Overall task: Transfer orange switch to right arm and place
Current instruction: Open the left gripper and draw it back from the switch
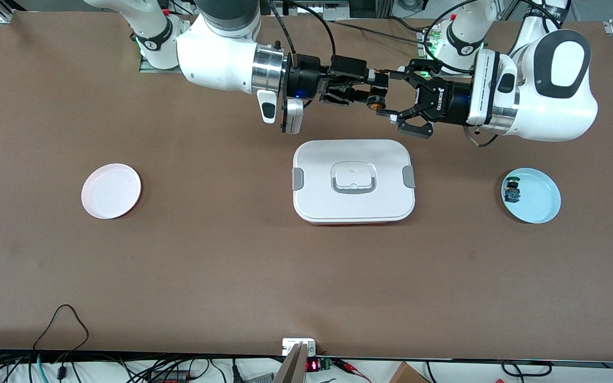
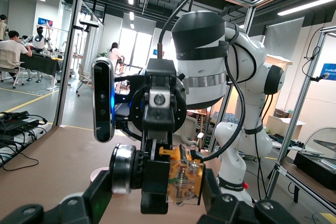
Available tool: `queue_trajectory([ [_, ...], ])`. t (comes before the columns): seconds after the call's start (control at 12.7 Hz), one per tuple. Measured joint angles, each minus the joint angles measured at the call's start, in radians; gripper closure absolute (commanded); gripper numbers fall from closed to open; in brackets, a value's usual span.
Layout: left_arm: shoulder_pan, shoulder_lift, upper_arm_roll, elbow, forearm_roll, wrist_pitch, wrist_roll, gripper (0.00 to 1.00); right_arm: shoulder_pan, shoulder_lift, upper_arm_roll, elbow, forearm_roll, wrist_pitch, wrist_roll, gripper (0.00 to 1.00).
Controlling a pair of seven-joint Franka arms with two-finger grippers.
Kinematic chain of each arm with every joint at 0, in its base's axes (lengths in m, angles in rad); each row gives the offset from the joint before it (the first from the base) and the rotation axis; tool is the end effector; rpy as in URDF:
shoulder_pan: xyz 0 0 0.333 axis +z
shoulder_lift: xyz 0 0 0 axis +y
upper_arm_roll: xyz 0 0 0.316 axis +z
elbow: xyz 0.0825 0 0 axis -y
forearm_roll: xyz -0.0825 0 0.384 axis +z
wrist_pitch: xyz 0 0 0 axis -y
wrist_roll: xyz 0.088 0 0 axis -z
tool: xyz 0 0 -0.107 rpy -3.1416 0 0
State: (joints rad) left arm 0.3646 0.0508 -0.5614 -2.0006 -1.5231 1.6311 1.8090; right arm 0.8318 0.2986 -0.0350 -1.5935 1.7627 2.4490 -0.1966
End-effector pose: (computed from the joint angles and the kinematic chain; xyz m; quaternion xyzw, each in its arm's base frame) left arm 0.5276 -0.2037 0.4992 0.5278 -0.4928 0.3831 0.5761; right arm 0.4823 0.4986 0.5242 -0.7477 0.0885 0.0187 0.6578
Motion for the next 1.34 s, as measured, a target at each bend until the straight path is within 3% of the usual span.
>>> queue_trajectory([
  [0.16, 0.001, 0.000, 0.001, 0.000, -0.007, 0.000, 0.000, 0.99, 0.000, 0.001, 0.000, -0.001, 0.020, 0.013, -0.017, 0.81],
  [0.32, 0.002, 0.000, 0.001, -0.001, -0.007, 0.000, -0.001, 0.99, 0.003, 0.000, 0.001, 0.000, 0.024, 0.025, -0.020, 0.89],
  [0.39, 0.002, 0.000, 0.001, -0.001, -0.007, 0.000, -0.001, 0.93, 0.004, 0.000, 0.001, 0.001, 0.024, 0.029, -0.022, 0.91],
  [0.47, 0.003, 0.000, 0.001, -0.001, -0.007, 0.000, -0.001, 0.69, 0.005, 0.000, 0.001, 0.001, 0.024, 0.032, -0.024, 0.91],
  [0.55, 0.003, 0.000, 0.002, -0.001, -0.007, 0.000, -0.001, 0.01, 0.006, 0.000, 0.001, 0.001, 0.024, 0.034, -0.026, 0.91],
  [0.95, 0.023, 0.001, 0.004, -0.002, -0.007, -0.020, -0.001, 0.00, 0.008, 0.001, 0.002, 0.002, 0.024, 0.038, -0.040, 0.93],
  [1.18, 0.120, 0.056, 0.014, -0.011, -0.006, -0.134, 0.031, 0.00, 0.008, 0.000, 0.002, 0.004, 0.024, 0.038, -0.046, 0.95],
  [1.34, 0.217, 0.121, 0.019, -0.011, 0.056, -0.194, 0.082, 0.00, 0.006, -0.002, 0.002, 0.004, 0.024, 0.039, -0.050, 0.96],
])
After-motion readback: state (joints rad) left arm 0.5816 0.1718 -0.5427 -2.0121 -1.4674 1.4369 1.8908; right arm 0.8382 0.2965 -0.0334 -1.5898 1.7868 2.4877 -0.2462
